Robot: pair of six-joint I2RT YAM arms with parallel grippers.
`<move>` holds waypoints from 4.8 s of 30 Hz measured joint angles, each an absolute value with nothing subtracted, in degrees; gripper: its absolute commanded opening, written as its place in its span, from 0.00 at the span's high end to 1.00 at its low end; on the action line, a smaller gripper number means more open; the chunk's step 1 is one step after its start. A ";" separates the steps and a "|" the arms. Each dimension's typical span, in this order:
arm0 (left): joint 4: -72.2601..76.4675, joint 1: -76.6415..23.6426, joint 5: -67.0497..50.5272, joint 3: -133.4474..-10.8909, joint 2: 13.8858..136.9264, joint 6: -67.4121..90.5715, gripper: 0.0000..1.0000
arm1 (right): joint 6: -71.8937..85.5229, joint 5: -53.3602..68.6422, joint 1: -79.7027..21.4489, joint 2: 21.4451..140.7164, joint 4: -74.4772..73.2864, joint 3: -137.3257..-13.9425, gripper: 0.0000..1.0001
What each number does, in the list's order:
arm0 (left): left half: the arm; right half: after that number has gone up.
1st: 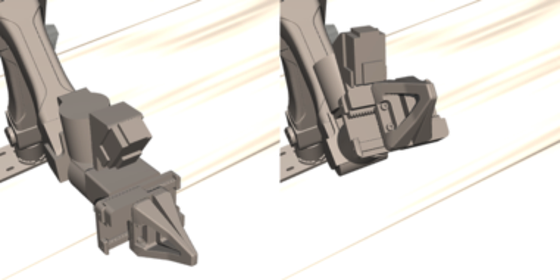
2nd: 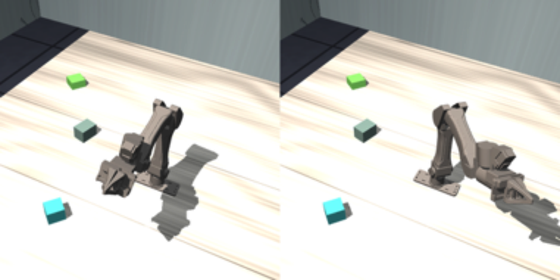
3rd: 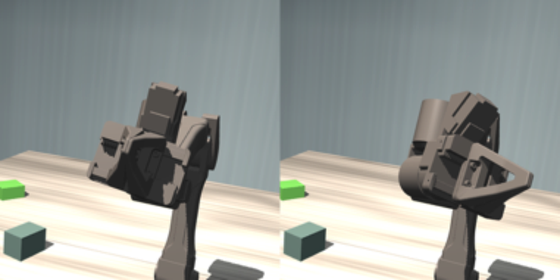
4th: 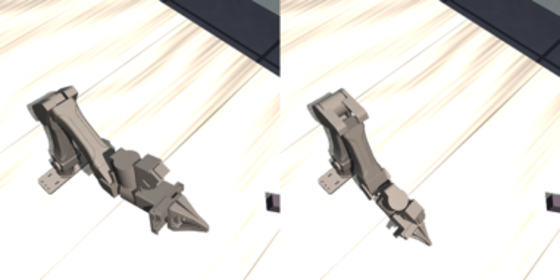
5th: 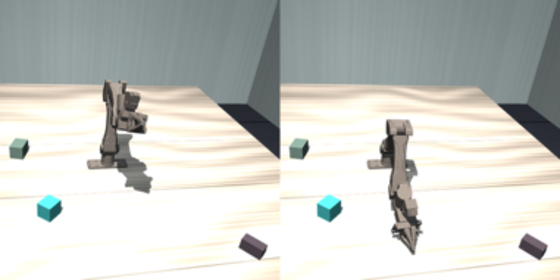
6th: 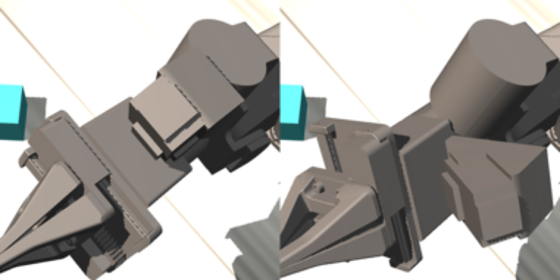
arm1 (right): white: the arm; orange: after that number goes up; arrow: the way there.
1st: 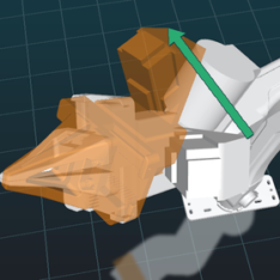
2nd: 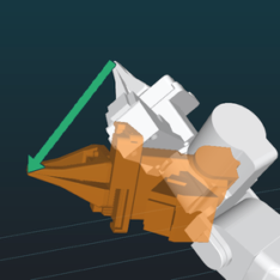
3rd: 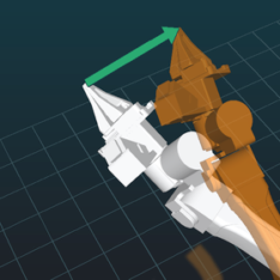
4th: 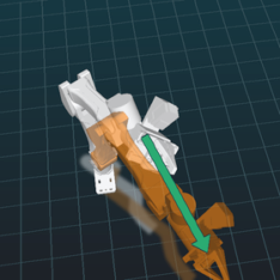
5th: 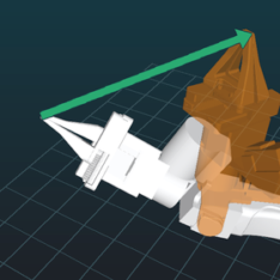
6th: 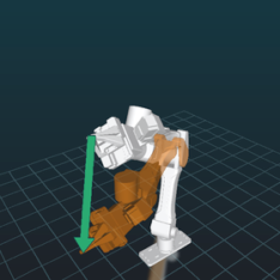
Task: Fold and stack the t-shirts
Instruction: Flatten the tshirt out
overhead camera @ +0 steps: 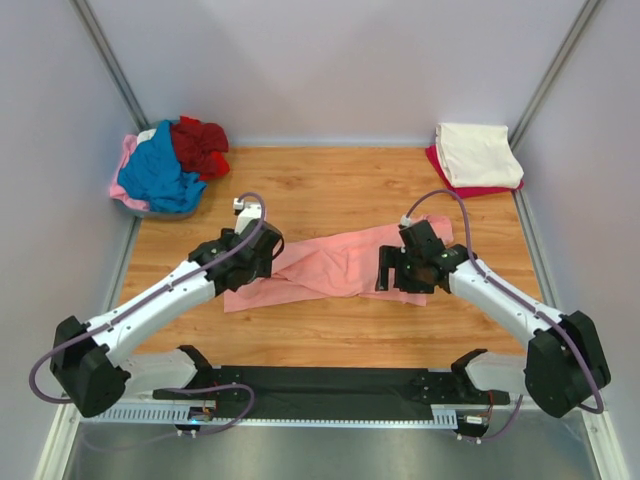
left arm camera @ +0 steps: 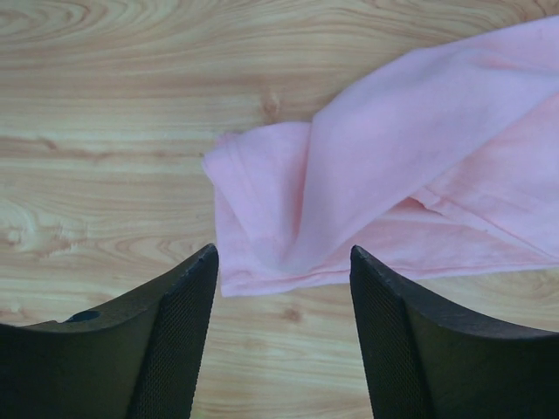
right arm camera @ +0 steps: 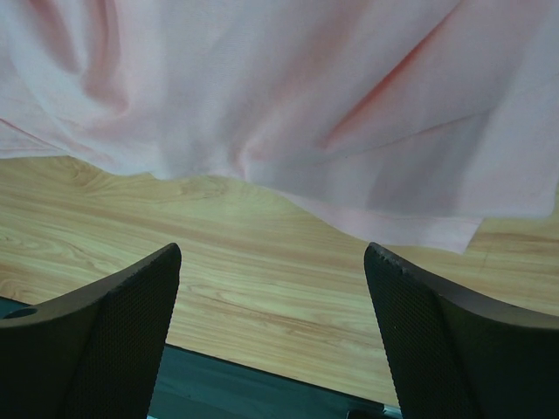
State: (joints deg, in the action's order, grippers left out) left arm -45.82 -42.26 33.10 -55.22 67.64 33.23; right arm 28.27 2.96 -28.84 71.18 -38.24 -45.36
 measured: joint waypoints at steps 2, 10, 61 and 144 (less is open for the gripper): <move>-45.23 -42.28 34.30 -54.98 67.46 33.67 0.37 | 28.27 2.96 -29.23 71.61 -38.00 -45.36 0.13; -42.37 -42.35 33.39 -49.54 75.35 35.75 0.38 | 28.23 2.87 -29.63 72.03 -37.56 -45.36 0.13; -34.20 -22.68 31.83 -67.51 91.50 23.07 0.36 | 26.55 1.61 -30.35 72.03 -40.53 -49.45 0.14; -28.93 -11.60 1.91 -65.52 80.60 31.73 1.00 | 34.68 -7.18 -34.54 68.20 -40.95 -38.48 0.19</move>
